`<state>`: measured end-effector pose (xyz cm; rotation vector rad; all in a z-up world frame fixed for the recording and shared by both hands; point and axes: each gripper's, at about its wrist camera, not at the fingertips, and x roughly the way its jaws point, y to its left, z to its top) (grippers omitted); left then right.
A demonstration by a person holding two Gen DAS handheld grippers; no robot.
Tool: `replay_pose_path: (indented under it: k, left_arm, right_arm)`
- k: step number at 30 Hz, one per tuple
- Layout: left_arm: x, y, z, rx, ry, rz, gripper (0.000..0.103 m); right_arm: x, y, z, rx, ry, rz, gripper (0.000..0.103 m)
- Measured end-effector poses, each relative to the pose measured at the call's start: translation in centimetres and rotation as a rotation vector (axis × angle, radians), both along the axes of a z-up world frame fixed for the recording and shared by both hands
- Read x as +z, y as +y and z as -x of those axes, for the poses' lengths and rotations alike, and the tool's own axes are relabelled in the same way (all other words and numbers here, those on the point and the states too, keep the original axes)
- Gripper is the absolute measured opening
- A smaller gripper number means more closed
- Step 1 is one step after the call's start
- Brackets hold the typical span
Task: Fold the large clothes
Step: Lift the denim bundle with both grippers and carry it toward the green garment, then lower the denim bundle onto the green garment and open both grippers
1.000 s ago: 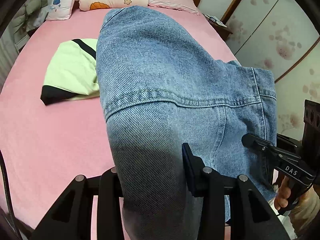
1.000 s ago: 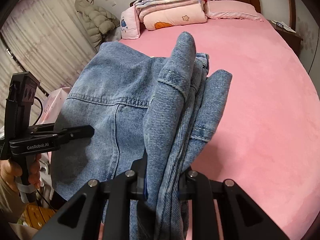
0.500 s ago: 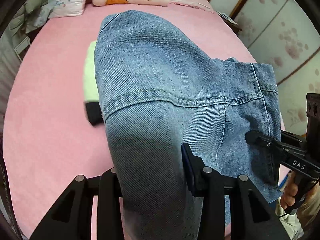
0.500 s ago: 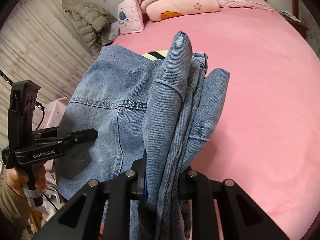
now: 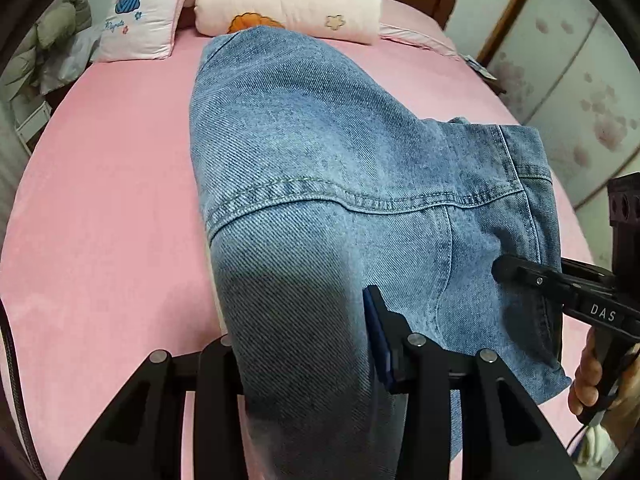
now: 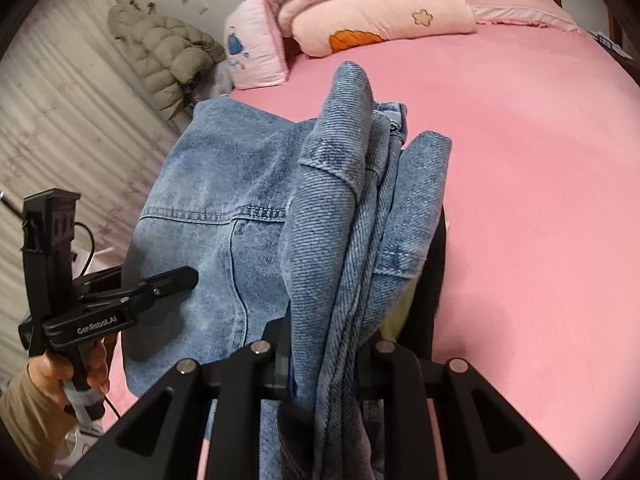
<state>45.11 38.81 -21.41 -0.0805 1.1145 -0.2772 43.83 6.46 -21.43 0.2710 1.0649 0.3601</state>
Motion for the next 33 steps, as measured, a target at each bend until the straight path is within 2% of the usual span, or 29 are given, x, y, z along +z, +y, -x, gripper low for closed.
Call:
replay_pose_path:
  k: [3, 5, 6, 7, 8, 9, 12, 16, 19, 21, 24, 25, 26, 27, 28, 33]
  left_arm:
    - [-3.1, -0.5, -1.8, 0.024, 0.031, -0.022, 0.044]
    - [-4.8, -0.5, -2.5, 0.042, 0.037, -0.058, 0.058]
    - [-5.1, -0.4, -2.3, 0.056, 0.017, -0.087, 0.064]
    - [-5.1, -0.4, -2.0, 0.070, 0.000, -0.113, 0.078]
    - [-5.0, -0.3, -1.5, 0.089, -0.017, -0.135, 0.086]
    - [-4.7, -0.1, -1.1, 0.100, -0.029, -0.138, 0.088]
    - [-4.4, 1.5, 0.6, 0.100, -0.050, -0.100, 0.088]
    - [-4.7, 3.3, 1.6, 0.086, -0.080, -0.090, 0.088]
    - [-4.6, 4.5, 3.0, 0.100, -0.059, -0.027, 0.088]
    - [-5.2, 3.6, 2.7, 0.097, -0.006, 0.018, 0.088]
    - [-5.9, 2.9, 3.4, 0.076, 0.009, 0.017, 0.088]
    - [-6.2, 2.4, 3.5, 0.076, 0.001, 0.010, 0.088]
    - [-6.0, 2.1, 4.0, 0.078, -0.001, 0.010, 0.076]
    - [-5.9, 2.0, 4.5, 0.071, -0.001, 0.035, 0.065]
    - [-5.7, 1.8, 4.9, 0.079, -0.013, 0.032, 0.063]
    - [-4.6, 1.5, 5.8, 0.080, -0.008, 0.020, 0.055]
  right_arm:
    - [-2.9, 0.6, -3.3, -0.018, 0.027, 0.038, 0.018]
    - [-5.2, 1.0, -4.7, -0.021, 0.058, 0.092, 0.022]
    - [-5.9, 1.3, -5.1, -0.020, 0.068, 0.129, 0.030]
    - [-6.6, 1.2, -5.4, -0.032, 0.084, 0.186, 0.037]
    - [-6.8, 0.9, -5.4, -0.042, 0.093, 0.204, 0.039]
    - [-6.8, 0.3, -5.3, -0.055, 0.095, 0.195, 0.043]
    - [-5.4, -1.0, -4.5, -0.100, 0.060, 0.211, 0.054]
    - [-3.5, -1.0, -2.4, -0.094, 0.016, 0.252, 0.054]
    - [-3.7, -0.1, -1.9, -0.057, 0.048, 0.225, 0.054]
    - [-4.7, -0.4, -1.6, -0.050, 0.085, 0.218, 0.054]
    - [-6.2, -0.5, -0.4, -0.047, 0.143, 0.216, 0.053]
    - [-6.7, -0.4, -0.3, -0.042, 0.156, 0.207, 0.043]
    - [-7.0, -0.3, 0.1, -0.039, 0.153, 0.176, 0.032]
    - [-7.2, -0.3, 0.4, -0.048, 0.152, 0.170, 0.028]
    - [-7.1, -0.4, 0.7, -0.060, 0.150, 0.154, 0.021]
    - [-5.8, -1.2, 2.0, -0.062, 0.143, 0.053, 0.016]
